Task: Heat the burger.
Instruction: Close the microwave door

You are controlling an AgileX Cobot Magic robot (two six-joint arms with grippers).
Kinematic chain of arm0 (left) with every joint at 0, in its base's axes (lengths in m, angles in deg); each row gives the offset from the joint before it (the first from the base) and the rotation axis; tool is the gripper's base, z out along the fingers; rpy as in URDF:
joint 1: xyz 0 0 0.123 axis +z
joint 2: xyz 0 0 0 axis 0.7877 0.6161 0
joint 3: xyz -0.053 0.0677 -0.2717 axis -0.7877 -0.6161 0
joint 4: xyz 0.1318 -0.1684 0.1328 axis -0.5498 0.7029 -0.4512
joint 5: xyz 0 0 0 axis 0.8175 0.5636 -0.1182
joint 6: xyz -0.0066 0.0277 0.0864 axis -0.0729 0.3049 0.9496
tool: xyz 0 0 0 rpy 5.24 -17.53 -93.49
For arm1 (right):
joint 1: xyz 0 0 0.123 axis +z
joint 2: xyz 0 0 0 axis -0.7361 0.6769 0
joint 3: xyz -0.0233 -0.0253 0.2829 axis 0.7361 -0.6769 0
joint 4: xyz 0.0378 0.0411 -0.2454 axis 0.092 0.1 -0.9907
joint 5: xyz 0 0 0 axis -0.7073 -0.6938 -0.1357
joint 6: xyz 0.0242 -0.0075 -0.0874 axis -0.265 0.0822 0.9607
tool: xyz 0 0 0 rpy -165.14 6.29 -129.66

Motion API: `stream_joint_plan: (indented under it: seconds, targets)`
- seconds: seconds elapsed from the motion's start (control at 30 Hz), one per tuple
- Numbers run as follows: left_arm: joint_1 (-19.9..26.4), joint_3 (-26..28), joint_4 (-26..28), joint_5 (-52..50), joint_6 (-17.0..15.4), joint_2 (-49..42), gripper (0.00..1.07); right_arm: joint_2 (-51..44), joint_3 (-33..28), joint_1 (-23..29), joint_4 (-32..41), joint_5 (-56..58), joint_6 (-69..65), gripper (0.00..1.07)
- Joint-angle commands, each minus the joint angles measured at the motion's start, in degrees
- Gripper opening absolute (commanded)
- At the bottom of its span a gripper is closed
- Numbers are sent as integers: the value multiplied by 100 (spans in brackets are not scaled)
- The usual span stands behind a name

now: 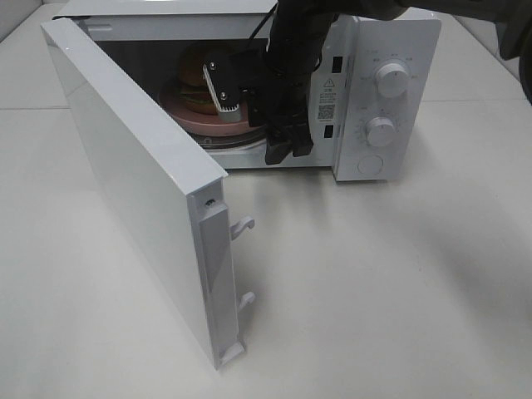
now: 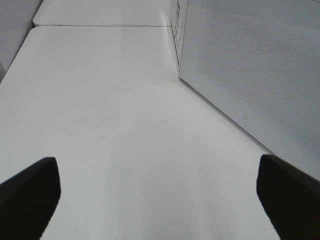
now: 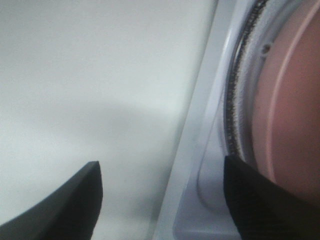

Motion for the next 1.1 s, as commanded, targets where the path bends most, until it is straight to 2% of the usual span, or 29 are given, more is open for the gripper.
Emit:
stream_joint_plan:
  seconds: [0.03,0.1,0.13,0.2,0.27,0.37,0.4,0.43,0.47,0.5,0.53,0.6,0.73,0.8,1.1]
  targets:
    - [0,-11,40,-46,11,-92,100,-132,0,-11,-17,304,-11,69]
    - [0,-11,40,-46,11,-92,100,-264,-172,-11,-17,241,-11,69]
    - [0,-11,40,-46,11,-92,100,-453,-510,-11,-17,74,-11,69]
    - [0,-11,40,-46,11,-92,100,-527,-705,-11,-17,6,-6,69]
    - [0,-11,40,-46,11,-92,100,-785,-1186,-34,-11,-132,-6,70]
    - [0,-11,40,-46,11,-92,100,-985,-1450,-34,-11,-166,-6,73]
    - [0,-11,40,-46,11,-92,100,-1077,-1564,-34,11,-183,-17,76]
    - [0,-11,40,-46,11,-92,100,-1232,-1742,-34,29,-183,-52,83]
    - [0,-11,40,-46,11,-92,100,-1232,-1742,-34,29,-183,-52,83]
    - [0,-11,40,-46,11,-92,100,-1375,-1874,-34,29,-160,-183,90]
    - [0,-11,40,-46,11,-92,100,-1375,-1874,-34,29,-160,-183,90]
    - [0,-11,40,-46,11,-92,100,-1599,-2091,-17,29,-143,-321,97]
    - [0,-11,40,-46,11,-92,100,-1874,-2361,-17,11,-143,-332,97]
    - [0,-11,40,-46,11,-92,100,-2177,-2710,-17,6,-143,-401,97]
    - [0,-11,40,-46,11,-92,100,-3031,-3604,-17,6,52,-802,97]
